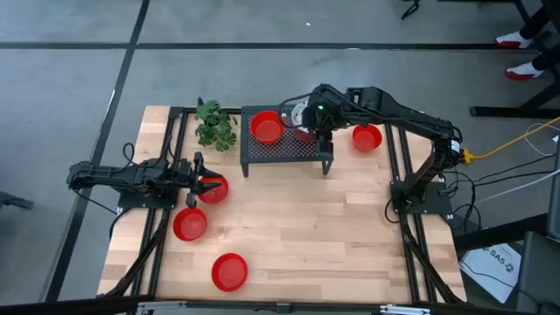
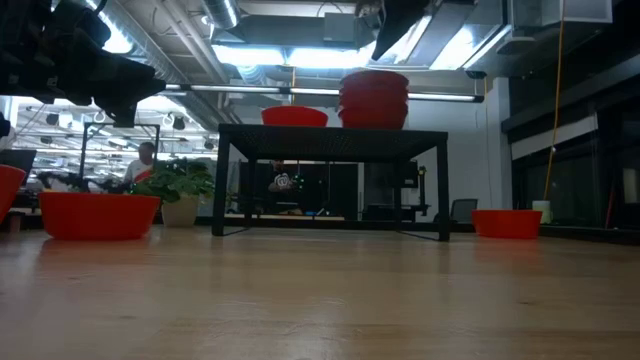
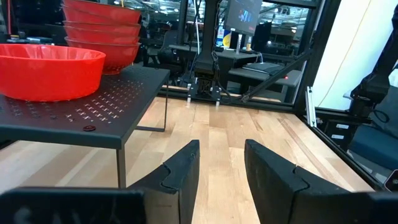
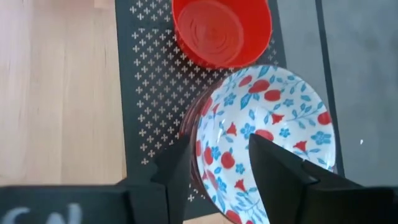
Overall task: Pick & Place Mini bowls
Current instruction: Stack the red bowl on the top of the red bowl on the shelf
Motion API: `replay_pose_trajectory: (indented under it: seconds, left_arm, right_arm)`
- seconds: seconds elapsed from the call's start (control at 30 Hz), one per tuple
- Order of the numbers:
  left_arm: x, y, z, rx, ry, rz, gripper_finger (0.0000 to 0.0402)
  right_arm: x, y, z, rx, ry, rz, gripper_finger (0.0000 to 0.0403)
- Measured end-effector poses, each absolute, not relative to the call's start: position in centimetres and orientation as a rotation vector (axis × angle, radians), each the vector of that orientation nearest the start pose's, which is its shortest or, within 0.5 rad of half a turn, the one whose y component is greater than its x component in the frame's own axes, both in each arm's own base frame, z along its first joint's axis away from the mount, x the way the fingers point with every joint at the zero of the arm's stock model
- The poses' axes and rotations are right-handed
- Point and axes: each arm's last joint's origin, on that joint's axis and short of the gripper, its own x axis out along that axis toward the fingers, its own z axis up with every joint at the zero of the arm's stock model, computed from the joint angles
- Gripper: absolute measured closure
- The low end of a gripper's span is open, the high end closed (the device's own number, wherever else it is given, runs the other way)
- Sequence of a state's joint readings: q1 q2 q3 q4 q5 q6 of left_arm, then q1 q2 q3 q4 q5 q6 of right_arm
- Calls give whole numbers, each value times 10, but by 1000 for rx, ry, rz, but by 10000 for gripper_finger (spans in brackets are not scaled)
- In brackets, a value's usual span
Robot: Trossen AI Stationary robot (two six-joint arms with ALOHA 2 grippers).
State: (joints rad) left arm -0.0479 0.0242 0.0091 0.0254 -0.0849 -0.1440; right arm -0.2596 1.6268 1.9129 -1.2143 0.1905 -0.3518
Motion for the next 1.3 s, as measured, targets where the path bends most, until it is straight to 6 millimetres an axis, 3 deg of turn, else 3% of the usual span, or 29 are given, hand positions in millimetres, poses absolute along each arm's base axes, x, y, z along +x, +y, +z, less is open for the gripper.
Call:
replay_pose_trajectory:
  seconds: [0.3,0.8,1.3]
  left_arm:
    - [99,-2,167,-145,-13,36,279]
    - [99,-2,167,-145,-13,37,279]
    - [99,-2,167,-145,-13,37,279]
  right_arm:
    - [303,-85,421,-311,927,-224,240]
    - [306,-73,440,-148,664,70,240]
    - [305,-48,434,-79,732,222,240]
